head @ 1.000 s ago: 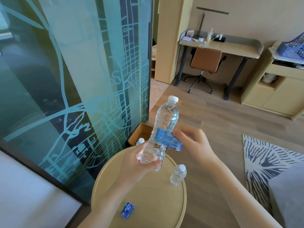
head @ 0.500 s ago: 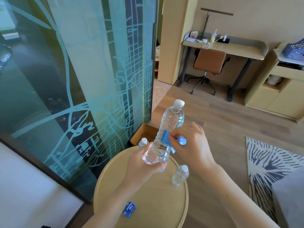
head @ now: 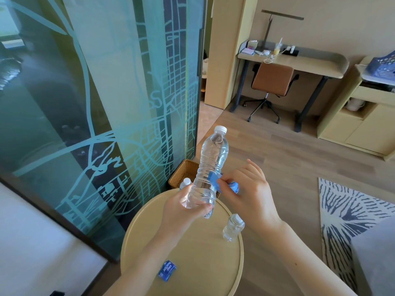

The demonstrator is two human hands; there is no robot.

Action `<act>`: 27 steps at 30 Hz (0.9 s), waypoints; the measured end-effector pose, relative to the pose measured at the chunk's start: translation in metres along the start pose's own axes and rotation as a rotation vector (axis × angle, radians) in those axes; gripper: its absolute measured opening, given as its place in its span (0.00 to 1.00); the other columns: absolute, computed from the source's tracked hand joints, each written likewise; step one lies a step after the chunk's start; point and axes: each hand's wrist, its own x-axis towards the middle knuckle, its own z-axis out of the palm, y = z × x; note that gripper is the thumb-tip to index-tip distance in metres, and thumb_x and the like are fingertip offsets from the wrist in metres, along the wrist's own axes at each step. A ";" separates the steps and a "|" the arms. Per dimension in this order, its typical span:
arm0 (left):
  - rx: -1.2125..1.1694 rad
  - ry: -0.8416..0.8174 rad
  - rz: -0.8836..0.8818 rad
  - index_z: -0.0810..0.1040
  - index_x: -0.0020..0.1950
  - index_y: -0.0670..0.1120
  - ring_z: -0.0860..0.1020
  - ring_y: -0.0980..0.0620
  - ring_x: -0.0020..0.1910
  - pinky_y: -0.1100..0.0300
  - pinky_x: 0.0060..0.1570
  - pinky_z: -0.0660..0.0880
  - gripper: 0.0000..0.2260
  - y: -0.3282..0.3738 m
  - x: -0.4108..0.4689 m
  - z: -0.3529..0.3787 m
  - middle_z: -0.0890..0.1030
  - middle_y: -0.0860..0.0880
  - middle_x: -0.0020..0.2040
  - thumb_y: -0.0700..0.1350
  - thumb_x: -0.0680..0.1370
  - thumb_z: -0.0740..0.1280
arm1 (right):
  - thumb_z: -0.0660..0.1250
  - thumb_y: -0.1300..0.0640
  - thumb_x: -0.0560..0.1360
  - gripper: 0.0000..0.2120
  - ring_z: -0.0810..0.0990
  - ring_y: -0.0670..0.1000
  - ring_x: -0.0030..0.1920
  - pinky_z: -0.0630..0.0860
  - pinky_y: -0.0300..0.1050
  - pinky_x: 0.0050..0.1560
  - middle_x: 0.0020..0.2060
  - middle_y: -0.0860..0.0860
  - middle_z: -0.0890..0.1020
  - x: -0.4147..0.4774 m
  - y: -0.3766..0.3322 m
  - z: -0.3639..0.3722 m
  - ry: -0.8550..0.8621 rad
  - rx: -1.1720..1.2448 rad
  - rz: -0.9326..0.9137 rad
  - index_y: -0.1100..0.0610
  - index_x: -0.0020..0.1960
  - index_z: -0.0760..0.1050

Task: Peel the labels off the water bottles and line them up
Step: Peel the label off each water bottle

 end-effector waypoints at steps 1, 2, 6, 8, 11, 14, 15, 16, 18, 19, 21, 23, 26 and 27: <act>-0.016 -0.001 -0.006 0.84 0.55 0.61 0.85 0.53 0.49 0.59 0.50 0.82 0.17 0.000 0.000 -0.002 0.88 0.52 0.46 0.48 0.67 0.75 | 0.77 0.64 0.71 0.06 0.76 0.53 0.37 0.72 0.46 0.61 0.32 0.48 0.80 -0.001 0.000 -0.001 -0.002 0.058 0.041 0.58 0.38 0.81; -0.037 -0.007 -0.009 0.84 0.55 0.61 0.85 0.52 0.49 0.60 0.49 0.82 0.17 0.000 0.001 -0.003 0.88 0.52 0.47 0.48 0.68 0.75 | 0.76 0.63 0.72 0.06 0.77 0.51 0.38 0.73 0.41 0.54 0.33 0.46 0.81 -0.003 0.000 -0.002 -0.004 0.128 0.105 0.56 0.39 0.81; -0.147 -0.086 -0.046 0.83 0.60 0.54 0.84 0.47 0.57 0.47 0.61 0.80 0.19 -0.003 0.001 -0.012 0.87 0.47 0.54 0.47 0.69 0.76 | 0.75 0.61 0.75 0.08 0.81 0.43 0.37 0.74 0.31 0.40 0.36 0.44 0.85 -0.004 0.004 -0.004 -0.022 0.442 0.550 0.49 0.40 0.83; -0.198 -0.104 -0.060 0.83 0.62 0.52 0.83 0.47 0.60 0.43 0.64 0.76 0.22 -0.005 0.002 -0.016 0.86 0.47 0.57 0.48 0.68 0.78 | 0.74 0.61 0.76 0.07 0.81 0.43 0.33 0.75 0.32 0.35 0.35 0.47 0.86 -0.004 0.008 -0.002 -0.010 0.575 0.698 0.52 0.41 0.84; -0.255 -0.127 -0.063 0.81 0.65 0.53 0.81 0.47 0.64 0.43 0.66 0.74 0.27 -0.011 0.002 -0.024 0.85 0.47 0.61 0.50 0.67 0.80 | 0.73 0.61 0.77 0.05 0.81 0.42 0.31 0.75 0.31 0.32 0.33 0.50 0.86 -0.009 0.017 0.003 -0.039 0.647 0.816 0.56 0.42 0.84; -0.250 -0.152 -0.047 0.79 0.68 0.52 0.81 0.44 0.63 0.40 0.65 0.74 0.26 -0.018 0.000 -0.036 0.84 0.45 0.62 0.50 0.71 0.79 | 0.73 0.59 0.77 0.04 0.82 0.45 0.35 0.79 0.37 0.39 0.38 0.55 0.87 -0.023 0.027 0.019 -0.153 0.654 0.908 0.56 0.44 0.84; -0.247 -0.154 -0.046 0.79 0.68 0.52 0.81 0.43 0.63 0.40 0.64 0.74 0.25 -0.020 -0.001 -0.040 0.84 0.44 0.62 0.50 0.71 0.78 | 0.72 0.59 0.77 0.04 0.82 0.46 0.36 0.79 0.39 0.40 0.39 0.56 0.87 -0.028 0.030 0.026 -0.185 0.657 0.944 0.56 0.44 0.84; -0.248 -0.150 -0.052 0.79 0.67 0.52 0.81 0.43 0.63 0.40 0.64 0.74 0.24 -0.023 -0.003 -0.044 0.84 0.44 0.62 0.50 0.72 0.78 | 0.72 0.60 0.77 0.05 0.82 0.45 0.36 0.80 0.39 0.41 0.40 0.56 0.87 -0.035 0.034 0.034 -0.212 0.659 0.980 0.56 0.43 0.84; -0.247 -0.127 -0.063 0.79 0.67 0.51 0.81 0.43 0.63 0.40 0.64 0.74 0.24 -0.032 -0.008 -0.052 0.84 0.44 0.61 0.49 0.72 0.78 | 0.73 0.60 0.77 0.04 0.84 0.47 0.38 0.82 0.43 0.45 0.41 0.55 0.88 -0.052 0.041 0.055 -0.261 0.654 1.044 0.55 0.44 0.84; -0.248 -0.109 -0.073 0.78 0.68 0.51 0.81 0.43 0.63 0.39 0.64 0.74 0.25 -0.038 -0.010 -0.056 0.84 0.44 0.61 0.49 0.72 0.78 | 0.73 0.60 0.76 0.03 0.85 0.50 0.41 0.82 0.48 0.50 0.41 0.53 0.88 -0.061 0.044 0.067 -0.291 0.642 1.077 0.54 0.44 0.84; -0.257 -0.062 -0.117 0.77 0.69 0.51 0.81 0.43 0.64 0.38 0.66 0.72 0.28 -0.048 -0.017 -0.064 0.83 0.43 0.62 0.50 0.70 0.79 | 0.74 0.61 0.75 0.03 0.85 0.53 0.43 0.81 0.55 0.54 0.39 0.50 0.88 -0.082 0.050 0.091 -0.358 0.652 1.148 0.54 0.44 0.84; -0.252 -0.012 -0.162 0.78 0.68 0.51 0.81 0.44 0.63 0.39 0.66 0.73 0.29 -0.061 -0.022 -0.070 0.84 0.44 0.61 0.50 0.68 0.80 | 0.74 0.64 0.75 0.05 0.84 0.52 0.39 0.82 0.55 0.53 0.37 0.50 0.87 -0.104 0.057 0.118 -0.426 0.685 1.225 0.55 0.44 0.82; -0.246 0.046 -0.218 0.78 0.68 0.48 0.82 0.45 0.62 0.40 0.65 0.74 0.31 -0.082 -0.031 -0.076 0.85 0.45 0.59 0.49 0.66 0.80 | 0.73 0.66 0.74 0.06 0.83 0.54 0.39 0.81 0.55 0.49 0.41 0.56 0.85 -0.140 0.066 0.159 -0.542 0.650 1.292 0.56 0.44 0.81; -0.248 0.056 -0.240 0.77 0.68 0.47 0.82 0.45 0.62 0.41 0.65 0.75 0.31 -0.091 -0.033 -0.078 0.85 0.45 0.59 0.48 0.66 0.79 | 0.73 0.67 0.74 0.06 0.81 0.55 0.40 0.80 0.54 0.47 0.42 0.57 0.84 -0.153 0.069 0.172 -0.568 0.634 1.308 0.57 0.44 0.80</act>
